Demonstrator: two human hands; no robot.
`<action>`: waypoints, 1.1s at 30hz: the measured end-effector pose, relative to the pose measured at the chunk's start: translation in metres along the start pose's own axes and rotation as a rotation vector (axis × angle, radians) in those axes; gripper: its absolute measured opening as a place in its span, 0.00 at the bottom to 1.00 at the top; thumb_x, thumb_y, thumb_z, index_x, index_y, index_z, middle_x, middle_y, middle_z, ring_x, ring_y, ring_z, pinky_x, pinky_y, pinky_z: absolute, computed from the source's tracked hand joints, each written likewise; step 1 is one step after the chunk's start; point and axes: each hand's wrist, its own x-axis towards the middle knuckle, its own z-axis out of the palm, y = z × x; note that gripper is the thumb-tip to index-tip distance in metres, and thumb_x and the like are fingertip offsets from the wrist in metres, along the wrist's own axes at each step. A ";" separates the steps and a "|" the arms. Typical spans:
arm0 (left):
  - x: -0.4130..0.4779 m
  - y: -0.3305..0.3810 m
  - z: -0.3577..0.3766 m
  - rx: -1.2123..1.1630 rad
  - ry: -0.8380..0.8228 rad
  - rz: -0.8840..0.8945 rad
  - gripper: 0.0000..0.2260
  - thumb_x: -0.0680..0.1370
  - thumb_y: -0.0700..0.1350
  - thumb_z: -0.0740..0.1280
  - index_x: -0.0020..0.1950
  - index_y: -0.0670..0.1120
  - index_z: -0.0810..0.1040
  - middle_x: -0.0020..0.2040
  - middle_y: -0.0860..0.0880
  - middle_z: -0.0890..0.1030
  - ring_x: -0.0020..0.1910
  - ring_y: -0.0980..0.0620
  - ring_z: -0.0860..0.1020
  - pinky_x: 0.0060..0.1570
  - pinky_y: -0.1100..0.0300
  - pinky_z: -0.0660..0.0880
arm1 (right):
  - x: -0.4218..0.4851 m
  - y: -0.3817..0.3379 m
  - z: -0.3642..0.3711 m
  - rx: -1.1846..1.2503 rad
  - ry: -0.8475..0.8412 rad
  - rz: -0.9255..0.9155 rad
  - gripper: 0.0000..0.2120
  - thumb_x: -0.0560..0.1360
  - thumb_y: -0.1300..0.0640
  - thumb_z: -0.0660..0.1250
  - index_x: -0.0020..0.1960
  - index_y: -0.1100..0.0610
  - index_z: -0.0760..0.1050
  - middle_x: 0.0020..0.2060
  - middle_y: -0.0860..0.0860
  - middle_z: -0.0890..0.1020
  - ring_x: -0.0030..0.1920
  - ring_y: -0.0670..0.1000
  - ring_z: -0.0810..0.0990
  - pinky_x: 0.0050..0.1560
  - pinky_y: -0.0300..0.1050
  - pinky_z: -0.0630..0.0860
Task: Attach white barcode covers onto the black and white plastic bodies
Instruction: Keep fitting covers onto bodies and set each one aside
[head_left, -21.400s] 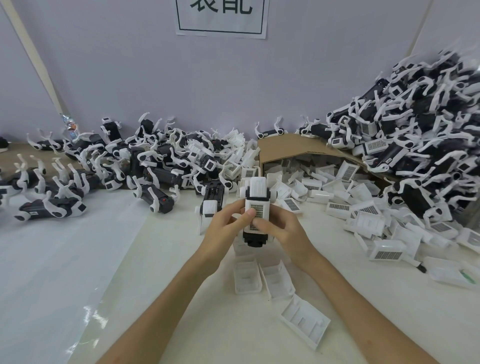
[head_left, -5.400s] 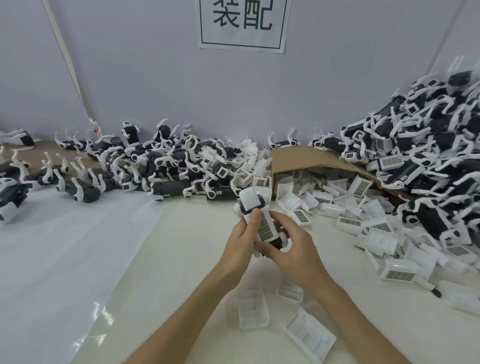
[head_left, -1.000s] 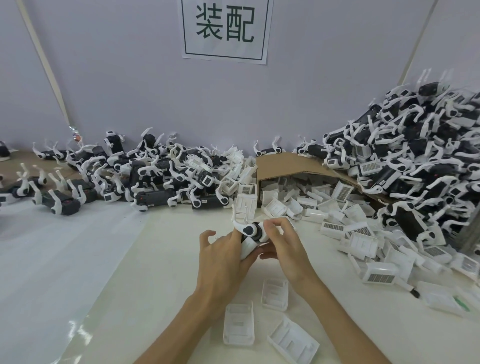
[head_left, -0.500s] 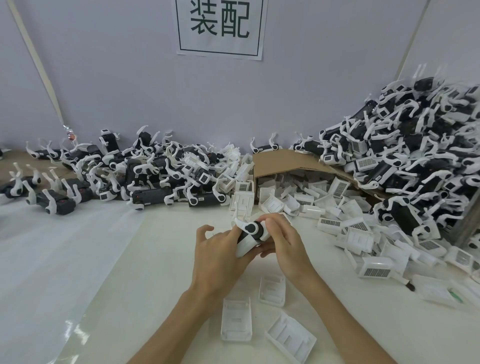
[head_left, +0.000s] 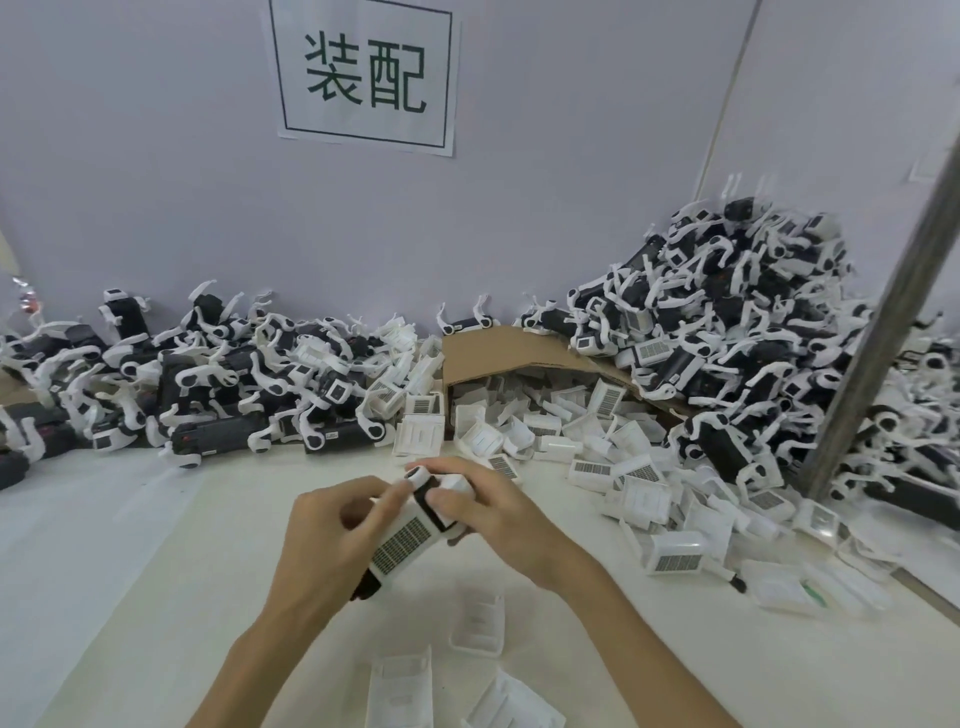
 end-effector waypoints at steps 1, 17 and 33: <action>0.001 0.001 0.000 -0.044 0.036 -0.049 0.18 0.74 0.66 0.62 0.38 0.55 0.83 0.29 0.47 0.81 0.27 0.50 0.78 0.26 0.56 0.72 | 0.002 -0.004 -0.001 -0.034 0.012 -0.008 0.17 0.76 0.45 0.64 0.64 0.46 0.77 0.56 0.54 0.82 0.55 0.54 0.81 0.51 0.47 0.79; 0.007 -0.006 0.008 -0.186 0.077 -0.284 0.20 0.87 0.50 0.52 0.47 0.47 0.82 0.48 0.53 0.84 0.41 0.51 0.84 0.51 0.49 0.74 | 0.084 -0.175 -0.204 0.747 0.761 -0.154 0.26 0.85 0.49 0.55 0.80 0.56 0.54 0.76 0.60 0.61 0.72 0.62 0.69 0.67 0.61 0.70; 0.060 -0.025 -0.004 0.567 -0.002 -0.183 0.22 0.77 0.44 0.72 0.71 0.47 0.73 0.69 0.45 0.74 0.66 0.40 0.73 0.63 0.43 0.70 | 0.054 0.078 -0.002 -0.923 0.065 0.064 0.33 0.79 0.39 0.61 0.80 0.47 0.55 0.81 0.49 0.54 0.80 0.52 0.53 0.76 0.58 0.51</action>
